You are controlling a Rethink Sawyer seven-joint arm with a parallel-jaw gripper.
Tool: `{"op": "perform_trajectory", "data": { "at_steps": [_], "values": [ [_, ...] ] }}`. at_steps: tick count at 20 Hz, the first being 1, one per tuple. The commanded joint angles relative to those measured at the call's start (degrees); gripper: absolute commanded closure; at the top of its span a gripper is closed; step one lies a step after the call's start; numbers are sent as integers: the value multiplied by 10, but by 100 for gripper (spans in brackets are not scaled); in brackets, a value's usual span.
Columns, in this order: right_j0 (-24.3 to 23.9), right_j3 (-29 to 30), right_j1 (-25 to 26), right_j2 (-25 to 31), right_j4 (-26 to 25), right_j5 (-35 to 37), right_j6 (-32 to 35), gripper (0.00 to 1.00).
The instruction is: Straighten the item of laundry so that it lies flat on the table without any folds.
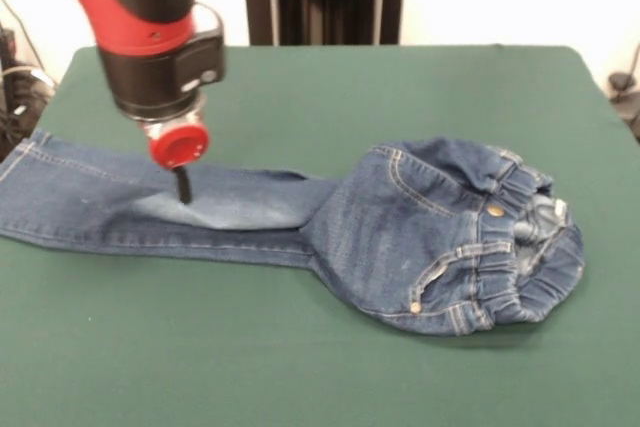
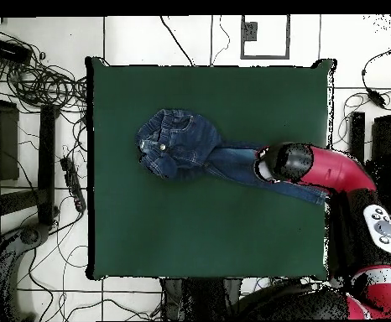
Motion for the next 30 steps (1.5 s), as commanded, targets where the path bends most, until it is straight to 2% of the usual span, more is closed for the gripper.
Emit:
{"op": "perform_trajectory", "data": {
  "at_steps": [1, 4, 7, 11, 14, 21, 26, 30],
  "values": [
    [-19, -60, 58, 79, -44, 81, -228, 0],
    [-27, -59, 66, 105, -8, 67, -208, 0],
    [-22, -58, 55, 106, 0, 83, -198, 0],
    [-16, -64, 46, 100, -12, 95, -196, 0],
    [-11, -82, 40, 85, -40, 110, -224, 0],
    [-25, -98, 12, 89, -49, 173, -264, 0],
    [-24, -116, 14, 91, -55, 183, -262, 0],
    [-23, -107, 22, 91, -53, 169, -246, 0]
  ]
}}
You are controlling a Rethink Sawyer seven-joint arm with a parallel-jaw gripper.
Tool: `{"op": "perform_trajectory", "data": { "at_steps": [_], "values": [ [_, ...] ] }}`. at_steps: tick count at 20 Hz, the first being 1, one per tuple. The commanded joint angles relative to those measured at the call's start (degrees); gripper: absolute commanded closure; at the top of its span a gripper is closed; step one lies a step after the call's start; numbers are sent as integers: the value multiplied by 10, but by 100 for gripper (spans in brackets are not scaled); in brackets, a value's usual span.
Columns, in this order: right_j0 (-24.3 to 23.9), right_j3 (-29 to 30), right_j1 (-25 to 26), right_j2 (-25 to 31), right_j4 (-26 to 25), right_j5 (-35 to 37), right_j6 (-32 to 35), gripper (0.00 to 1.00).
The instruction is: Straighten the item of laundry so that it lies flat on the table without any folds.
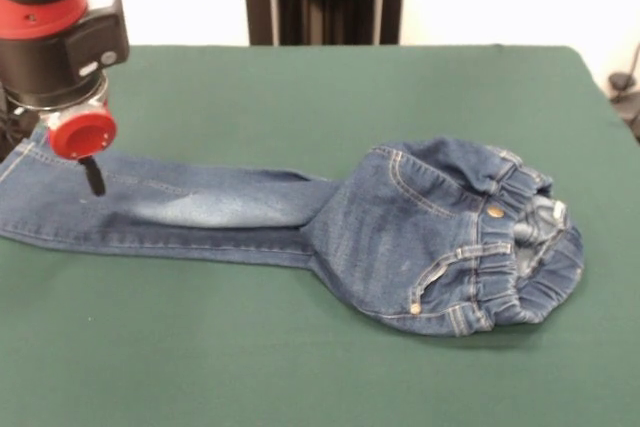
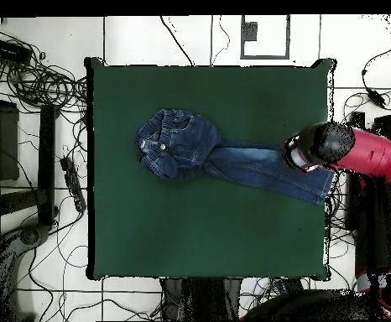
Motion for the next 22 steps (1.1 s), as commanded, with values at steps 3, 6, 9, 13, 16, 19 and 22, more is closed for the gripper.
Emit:
{"op": "perform_trajectory", "data": {
  "at_steps": [3, 6, 9, 13, 16, 19, 22],
  "values": [
    [9, -8, 40, 64, -33, 26, -202, 0],
    [-8, -18, 58, 70, -64, 11, -274, 0],
    [-16, -26, 76, 76, -79, 3, -293, 0],
    [-17, -29, 90, 73, -97, 0, -289, 0],
    [-5, -49, 101, 58, -117, 4, -286, 0],
    [-2, -52, 108, 56, -120, -3, -278, 0],
    [-1, -55, 115, 58, -117, -8, -273, 0]
  ]
}}
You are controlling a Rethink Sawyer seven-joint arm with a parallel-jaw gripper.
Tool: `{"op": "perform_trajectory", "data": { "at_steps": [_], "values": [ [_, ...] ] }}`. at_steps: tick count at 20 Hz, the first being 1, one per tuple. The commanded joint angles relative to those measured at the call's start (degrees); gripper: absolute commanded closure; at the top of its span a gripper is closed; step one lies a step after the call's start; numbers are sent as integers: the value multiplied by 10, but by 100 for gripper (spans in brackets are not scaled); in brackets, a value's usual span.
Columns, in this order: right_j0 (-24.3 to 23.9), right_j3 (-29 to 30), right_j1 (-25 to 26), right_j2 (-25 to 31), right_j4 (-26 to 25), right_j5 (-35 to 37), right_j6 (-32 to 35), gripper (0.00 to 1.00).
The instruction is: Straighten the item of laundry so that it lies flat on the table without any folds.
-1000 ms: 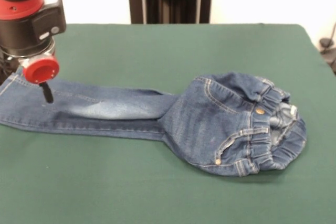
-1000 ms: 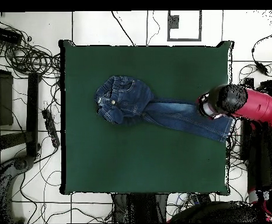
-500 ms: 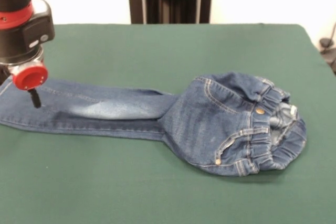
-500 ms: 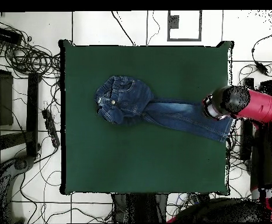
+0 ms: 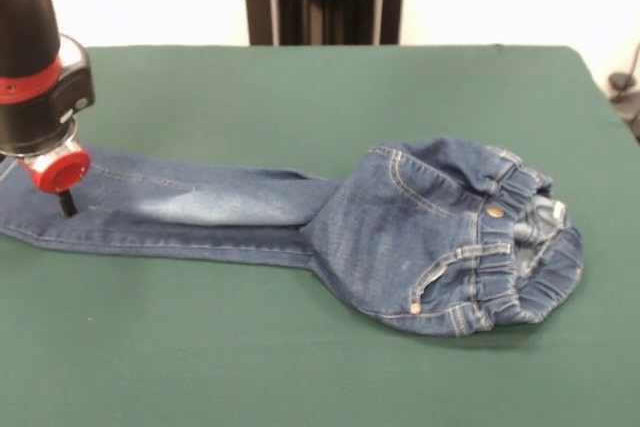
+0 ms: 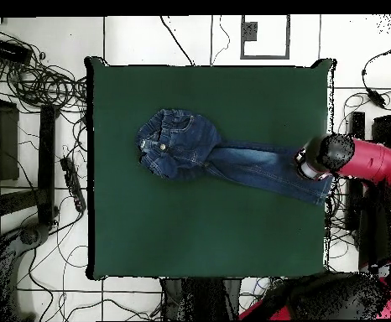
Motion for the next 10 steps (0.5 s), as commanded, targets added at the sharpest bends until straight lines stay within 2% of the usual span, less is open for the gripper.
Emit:
{"op": "perform_trajectory", "data": {
  "at_steps": [1, 10],
  "values": [
    [30, 0, 45, 53, -22, -8, -156, 0],
    [37, -11, 65, 51, -28, -10, -159, 0]
  ]
}}
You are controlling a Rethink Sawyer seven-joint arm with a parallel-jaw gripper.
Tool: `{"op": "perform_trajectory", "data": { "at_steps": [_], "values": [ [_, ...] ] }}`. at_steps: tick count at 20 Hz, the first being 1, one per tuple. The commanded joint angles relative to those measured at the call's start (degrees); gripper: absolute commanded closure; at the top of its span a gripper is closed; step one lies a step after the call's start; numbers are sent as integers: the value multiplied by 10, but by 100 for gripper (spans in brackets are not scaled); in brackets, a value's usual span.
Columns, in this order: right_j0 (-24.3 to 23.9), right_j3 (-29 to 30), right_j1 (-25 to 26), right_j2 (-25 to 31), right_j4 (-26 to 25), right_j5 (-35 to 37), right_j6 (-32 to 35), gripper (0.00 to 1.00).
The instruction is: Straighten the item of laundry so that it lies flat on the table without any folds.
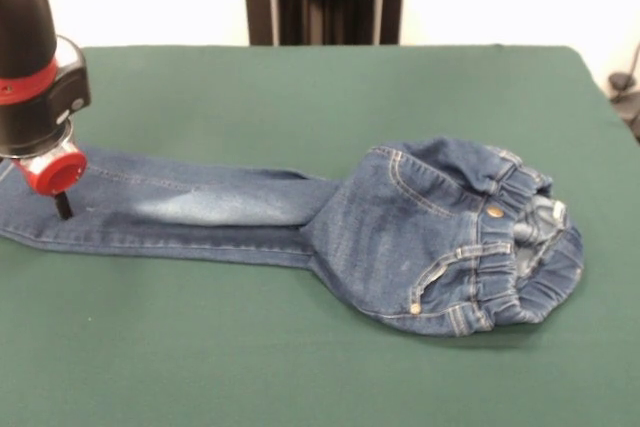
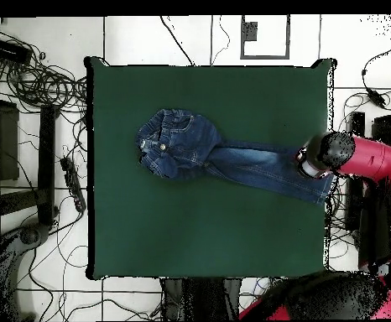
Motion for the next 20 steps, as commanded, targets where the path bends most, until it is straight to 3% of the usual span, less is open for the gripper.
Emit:
{"op": "perform_trajectory", "data": {
  "at_steps": [1, 9, 10, 20],
  "values": [
    [34, -5, 65, 53, -25, -11, -151, 0],
    [24, -3, 73, 71, -11, -1, -173, 0],
    [21, 0, 74, 75, -9, -2, -179, 100],
    [24, -5, 74, 76, -18, -7, -174, 100]
  ]
}}
